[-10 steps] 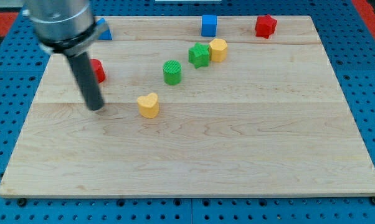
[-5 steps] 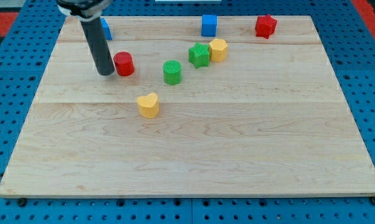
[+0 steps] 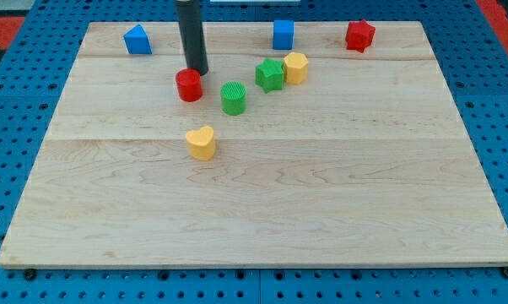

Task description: Push the red circle towards the left center of the board

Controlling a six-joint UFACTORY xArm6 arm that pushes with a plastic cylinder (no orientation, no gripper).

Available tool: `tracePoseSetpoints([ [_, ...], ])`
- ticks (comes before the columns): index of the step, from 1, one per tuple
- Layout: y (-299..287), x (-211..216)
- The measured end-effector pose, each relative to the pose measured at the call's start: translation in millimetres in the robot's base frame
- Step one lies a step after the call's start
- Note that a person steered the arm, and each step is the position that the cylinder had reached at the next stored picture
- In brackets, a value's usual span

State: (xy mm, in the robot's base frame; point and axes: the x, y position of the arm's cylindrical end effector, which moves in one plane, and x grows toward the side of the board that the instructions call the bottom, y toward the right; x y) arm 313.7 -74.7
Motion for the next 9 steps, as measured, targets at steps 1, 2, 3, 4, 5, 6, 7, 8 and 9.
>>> tracePoseSetpoints([
  [1, 19, 5],
  [2, -27, 9],
  [3, -82, 15],
  [4, -44, 17],
  [5, -12, 27],
  [6, -34, 46],
  [7, -74, 44],
  [8, -119, 43],
  [9, -126, 43],
])
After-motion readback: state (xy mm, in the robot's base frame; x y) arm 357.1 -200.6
